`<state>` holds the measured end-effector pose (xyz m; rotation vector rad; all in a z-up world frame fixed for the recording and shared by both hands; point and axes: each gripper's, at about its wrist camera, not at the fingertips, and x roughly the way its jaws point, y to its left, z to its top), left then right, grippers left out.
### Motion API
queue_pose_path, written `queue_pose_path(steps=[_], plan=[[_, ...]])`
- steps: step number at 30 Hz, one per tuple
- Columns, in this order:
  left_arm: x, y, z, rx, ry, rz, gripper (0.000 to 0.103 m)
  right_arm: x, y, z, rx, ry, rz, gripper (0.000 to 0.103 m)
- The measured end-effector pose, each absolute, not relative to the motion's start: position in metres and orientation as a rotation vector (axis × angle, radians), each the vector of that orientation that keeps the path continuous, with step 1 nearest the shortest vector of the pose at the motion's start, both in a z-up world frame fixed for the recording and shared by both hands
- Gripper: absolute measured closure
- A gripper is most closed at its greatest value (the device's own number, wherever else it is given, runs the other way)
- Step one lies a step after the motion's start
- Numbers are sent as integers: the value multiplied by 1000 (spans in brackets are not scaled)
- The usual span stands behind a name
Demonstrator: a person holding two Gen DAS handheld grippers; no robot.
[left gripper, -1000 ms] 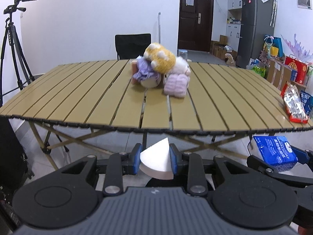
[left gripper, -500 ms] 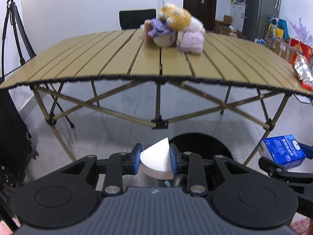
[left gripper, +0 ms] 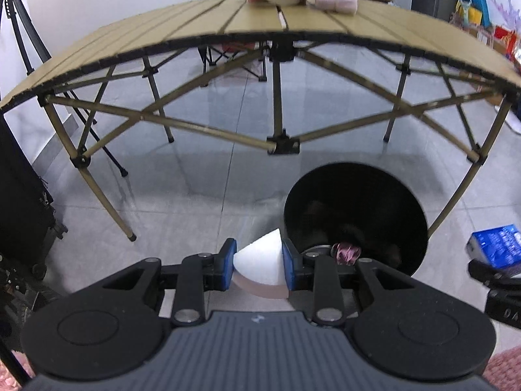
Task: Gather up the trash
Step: 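Carry the tissue pack and foam wedge over the black bin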
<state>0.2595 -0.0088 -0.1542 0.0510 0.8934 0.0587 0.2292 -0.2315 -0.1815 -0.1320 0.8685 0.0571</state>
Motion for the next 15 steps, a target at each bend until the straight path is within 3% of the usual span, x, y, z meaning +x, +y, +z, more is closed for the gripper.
queue_pose_path(steps=[15], plan=[[289,-17,-172,54,992,49,73,253,-244,-204,-101,948,22,27]])
